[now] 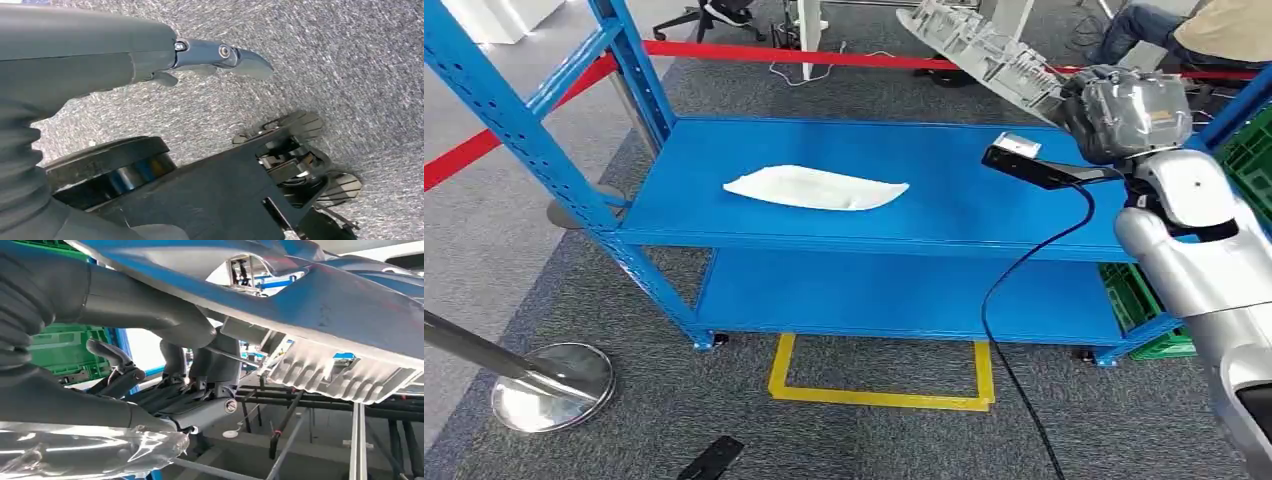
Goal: Take the parts from the cabinet and place them on the table.
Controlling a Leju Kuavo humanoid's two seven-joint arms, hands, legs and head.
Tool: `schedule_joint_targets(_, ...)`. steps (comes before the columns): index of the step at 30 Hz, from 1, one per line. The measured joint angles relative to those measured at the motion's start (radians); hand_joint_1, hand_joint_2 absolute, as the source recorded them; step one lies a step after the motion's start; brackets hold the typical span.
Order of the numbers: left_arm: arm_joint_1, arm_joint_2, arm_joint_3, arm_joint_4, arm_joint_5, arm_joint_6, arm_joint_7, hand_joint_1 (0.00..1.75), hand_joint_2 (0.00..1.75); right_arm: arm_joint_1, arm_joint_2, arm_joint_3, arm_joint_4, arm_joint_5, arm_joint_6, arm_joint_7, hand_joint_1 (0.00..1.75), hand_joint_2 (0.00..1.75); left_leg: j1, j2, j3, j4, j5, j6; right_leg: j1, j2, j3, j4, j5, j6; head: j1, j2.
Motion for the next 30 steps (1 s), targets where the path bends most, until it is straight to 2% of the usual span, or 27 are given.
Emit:
schedule_joint_targets(5, 0.0, 0.001, 0.0, 0.0, 0.002, 0.0, 0.0, 0.0, 1.75, 0.0, 0.003, 0.0, 0.0, 0.002, -0.001, 0.001, 1.75, 1.75, -0.003, 0.0, -0.001, 0.001, -0.002, 0.003, -0.002, 0.0, 0.0, -0.001, 0.001, 0.001, 0.0, 0.0)
schedule_joint_targets(9, -0.001, 0.003, 0.0, 0.0, 0.005, 0.0, 0.0, 0.0, 1.75, 0.0, 0.01, 0.001, 0.008, 0.003, -0.003, 0.001, 1.75, 1.75, -0.009, 0.0, -0.001, 0.001, -0.004, 0.007, -0.008, 0.0, 0.001, -0.001, -0.001, 0.006, 0.0, 0.0)
schedule_joint_targets(13, -0.002, 0.004, 0.0, 0.0, 0.005, 0.0, 0.0, 0.0, 1.75, -0.001, 0.013, 0.001, 0.01, 0.003, -0.003, 0.001, 1.75, 1.75, -0.018, 0.0, -0.001, 0.003, -0.007, 0.019, -0.016, 0.0, 0.003, -0.007, 0.0, 0.017, -0.001, 0.0)
schedule_joint_targets(14, -0.003, 0.004, 0.0, 0.0, 0.005, 0.0, 0.0, 0.0, 1.75, -0.002, 0.013, 0.001, 0.01, 0.003, -0.004, 0.0, 1.75, 1.75, -0.016, 0.0, 0.002, -0.003, -0.005, 0.024, -0.016, 0.0, 0.006, -0.012, 0.0, 0.022, -0.001, 0.0)
schedule_joint_targets(15, -0.003, 0.003, 0.0, 0.0, 0.005, 0.0, 0.0, 0.0, 1.75, -0.001, 0.013, 0.0, 0.01, 0.003, -0.004, 0.001, 1.75, 1.75, -0.007, 0.002, 0.012, -0.019, 0.001, 0.03, -0.016, 0.0, -0.002, -0.008, -0.006, 0.024, 0.001, 0.0)
schedule_joint_targets(16, -0.005, 0.002, 0.0, 0.0, 0.005, 0.0, 0.0, 0.0, 1.75, -0.003, 0.013, 0.0, 0.01, 0.003, -0.005, 0.0, 1.75, 1.75, -0.007, 0.002, 0.017, -0.023, 0.001, 0.034, -0.015, -0.001, -0.011, 0.02, -0.024, 0.022, 0.004, 0.0)
schedule_joint_targets(17, -0.007, 0.002, 0.0, 0.0, 0.005, 0.0, 0.0, 0.0, 1.75, -0.004, 0.013, 0.0, 0.01, 0.003, -0.007, 0.0, 1.75, 1.75, -0.007, 0.002, 0.018, -0.023, 0.0, 0.036, -0.013, 0.0, -0.043, 0.088, -0.06, 0.022, 0.006, 0.0)
schedule_joint_targets(19, -0.008, 0.002, 0.0, 0.0, 0.005, 0.0, 0.0, 0.0, 1.75, -0.001, 0.013, 0.0, 0.013, 0.004, -0.01, 0.0, 1.75, 1.75, -0.008, 0.002, 0.019, -0.023, -0.003, 0.038, -0.012, 0.0, -0.135, 0.267, -0.132, 0.024, 0.008, 0.0)
schedule_joint_targets(20, -0.007, 0.002, 0.0, 0.0, 0.005, 0.0, 0.0, 0.0, 1.75, 0.0, 0.013, 0.0, 0.015, 0.004, -0.01, 0.0, 1.75, 1.75, -0.007, 0.002, 0.02, -0.022, -0.005, 0.038, -0.012, -0.001, -0.165, 0.316, -0.14, 0.025, 0.009, 0.0)
schedule_joint_targets(21, -0.007, 0.002, 0.0, 0.0, 0.005, 0.0, 0.0, 0.0, 1.75, 0.001, 0.013, 0.0, 0.017, 0.004, -0.01, 0.0, 1.75, 1.75, -0.006, 0.001, 0.023, -0.022, -0.007, 0.036, -0.014, -0.001, -0.172, 0.315, -0.122, 0.025, 0.009, 0.0)
schedule_joint_targets(22, -0.007, 0.002, 0.0, 0.0, 0.005, 0.0, 0.0, 0.0, 1.75, 0.001, 0.013, 0.0, 0.017, 0.004, -0.01, 0.001, 1.75, 1.75, -0.004, -0.001, 0.027, -0.021, -0.011, 0.032, -0.014, -0.002, -0.152, 0.267, -0.081, 0.026, 0.009, 0.0)
schedule_joint_targets(24, -0.007, 0.0, 0.0, 0.0, 0.005, 0.0, 0.0, 0.0, 1.75, 0.001, 0.013, 0.0, 0.017, 0.004, -0.01, 0.0, 1.75, 1.75, 0.003, -0.004, 0.034, -0.009, -0.024, 0.017, -0.019, -0.003, -0.069, 0.077, 0.027, 0.032, 0.01, 0.0)
schedule_joint_targets(25, -0.007, 0.002, 0.0, 0.0, 0.005, 0.0, 0.0, 0.0, 1.75, 0.002, 0.013, 0.0, 0.018, 0.003, -0.01, 0.0, 1.75, 1.75, 0.001, -0.005, 0.032, -0.004, -0.031, 0.008, -0.02, -0.005, -0.046, 0.034, 0.021, 0.041, 0.011, 0.0)
schedule_joint_targets(26, -0.01, 0.002, 0.0, 0.0, 0.005, 0.0, 0.0, 0.0, 1.75, -0.002, 0.014, 0.002, 0.019, 0.004, -0.011, 0.0, 1.75, 1.75, -0.004, -0.006, 0.026, 0.009, -0.033, 0.003, -0.016, 0.001, -0.033, 0.015, 0.017, 0.029, 0.018, 0.0)
schedule_joint_targets(27, -0.009, 0.003, 0.0, 0.0, 0.005, 0.0, 0.0, 0.0, 1.75, 0.001, 0.014, 0.003, 0.02, 0.004, -0.013, 0.001, 1.75, 1.75, -0.005, -0.006, 0.025, 0.005, -0.031, 0.001, -0.016, 0.001, -0.037, 0.024, 0.016, 0.018, 0.013, 0.0)
schedule_joint_targets(29, -0.006, 0.003, 0.0, 0.0, 0.005, 0.0, 0.0, 0.0, 1.75, 0.003, 0.014, 0.003, 0.021, 0.004, -0.013, 0.001, 1.75, 1.75, -0.004, -0.005, 0.025, 0.003, -0.03, -0.002, -0.012, 0.003, -0.044, 0.032, 0.013, 0.005, 0.01, 0.0)
schedule_joint_targets(30, -0.007, 0.003, 0.0, 0.0, 0.005, 0.0, 0.0, 0.0, 1.75, 0.003, 0.014, 0.003, 0.022, 0.004, -0.013, 0.001, 1.75, 1.75, -0.004, -0.005, 0.024, 0.004, -0.038, -0.008, -0.019, 0.002, -0.042, 0.029, 0.013, -0.005, 0.008, 0.0)
